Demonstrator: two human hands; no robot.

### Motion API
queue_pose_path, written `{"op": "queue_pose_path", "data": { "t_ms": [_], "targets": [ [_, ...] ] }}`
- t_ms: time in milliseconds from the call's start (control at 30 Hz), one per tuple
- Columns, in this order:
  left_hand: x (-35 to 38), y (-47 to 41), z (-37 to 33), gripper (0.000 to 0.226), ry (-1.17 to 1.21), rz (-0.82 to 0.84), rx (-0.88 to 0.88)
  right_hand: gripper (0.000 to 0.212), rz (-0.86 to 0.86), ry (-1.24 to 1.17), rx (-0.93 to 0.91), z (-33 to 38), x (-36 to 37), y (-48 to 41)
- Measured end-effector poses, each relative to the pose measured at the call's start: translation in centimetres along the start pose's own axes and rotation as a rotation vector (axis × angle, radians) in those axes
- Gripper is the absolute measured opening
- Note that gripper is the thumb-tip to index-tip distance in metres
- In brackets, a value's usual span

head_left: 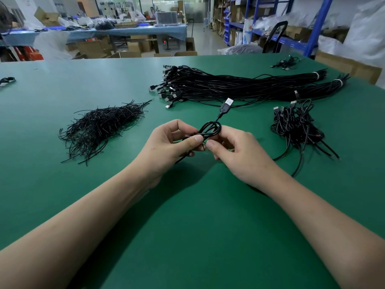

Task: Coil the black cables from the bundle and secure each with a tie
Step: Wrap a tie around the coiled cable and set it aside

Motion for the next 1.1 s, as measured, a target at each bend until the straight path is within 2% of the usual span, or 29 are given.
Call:
{"op": "queue_pose_path", "data": {
  "t_ms": [367,567,667,800,967,1100],
  "targets": [
    [0.2,0.2,0.0,0.018,0.213,0.096,-0.147,0.009,-0.044,0.077,-0.102,0.8,-0.5,0.4],
    [0.6,0.2,0.2,0.008,0.378,0.129,-0.172,0.008,-0.064,0.066,-0.119,0.9,-0.6,0.5],
    [0.8,0.3,0.2,0.005,0.328,0.13,-0.149,0.01,-0.057,0.055,-0.09,0.5,-0.5,0.5],
    [0.7,0.3,-0.1,0.014,0.216,0.103,-0.072,0.01,-0.089,-0.013,-0.054,0.1,-0.7,0.3],
    [0.6,0.4,-0.2,0.018,0.046,0.015,-0.098,0.011,-0.068,0.029,-0.022,-0.1,-0.3,0.4],
    [0.4,0.4,-0.6,0.02,-0.005,-0.028,-0.075,0.007,-0.174,0.093,-0.035,0.3,-0.6,0.4]
  ]
}}
Point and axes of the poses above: each hand's wrist, its own y-axis away from the middle knuckle, its own x-axis out of the palm, z = x × y, the point moved 4 cm from there along -y, towards the middle knuckle, and after that the axes turned 10 degrees about z, right-handed, at the moved point
